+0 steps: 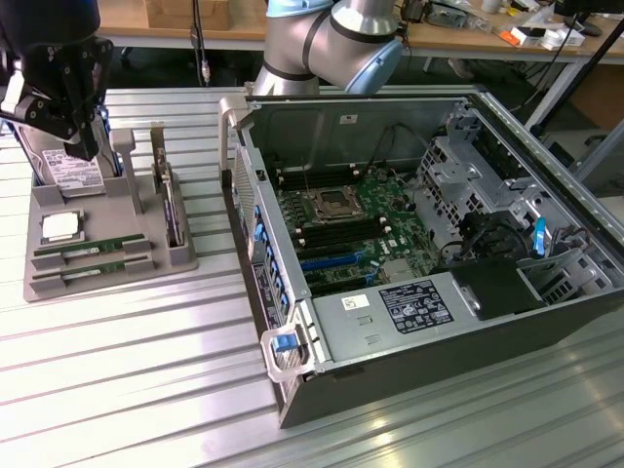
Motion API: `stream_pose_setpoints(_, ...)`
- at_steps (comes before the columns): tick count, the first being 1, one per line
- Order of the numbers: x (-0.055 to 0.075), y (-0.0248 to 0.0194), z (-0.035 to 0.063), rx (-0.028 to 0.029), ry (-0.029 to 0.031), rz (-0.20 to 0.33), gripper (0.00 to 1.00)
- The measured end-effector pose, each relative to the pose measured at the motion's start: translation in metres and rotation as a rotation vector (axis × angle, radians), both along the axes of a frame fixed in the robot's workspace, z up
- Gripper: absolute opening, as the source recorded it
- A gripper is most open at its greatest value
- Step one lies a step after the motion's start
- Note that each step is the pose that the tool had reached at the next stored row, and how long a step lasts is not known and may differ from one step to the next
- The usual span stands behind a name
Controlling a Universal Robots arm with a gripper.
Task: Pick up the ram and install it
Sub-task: 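Pick up the ram and move it above insertion slot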
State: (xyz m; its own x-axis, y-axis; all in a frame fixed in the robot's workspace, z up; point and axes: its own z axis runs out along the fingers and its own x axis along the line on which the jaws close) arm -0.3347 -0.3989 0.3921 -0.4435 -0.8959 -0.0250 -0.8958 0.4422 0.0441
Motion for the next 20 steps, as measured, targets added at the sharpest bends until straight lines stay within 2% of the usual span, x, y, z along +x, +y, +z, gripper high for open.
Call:
stream_pose_setpoints(3,0.0000,0.0000,0.0000,0.0000,0.0000,0.042,0.11)
stream_pose_setpoints(9,0.0000,0.0000,0.0000,0.0000,0.0000,0.090,0.11)
stream_pose_setpoints(20,0.0000,0.0000,-0.0001,-0.0001,0.0000,0.244,0.11)
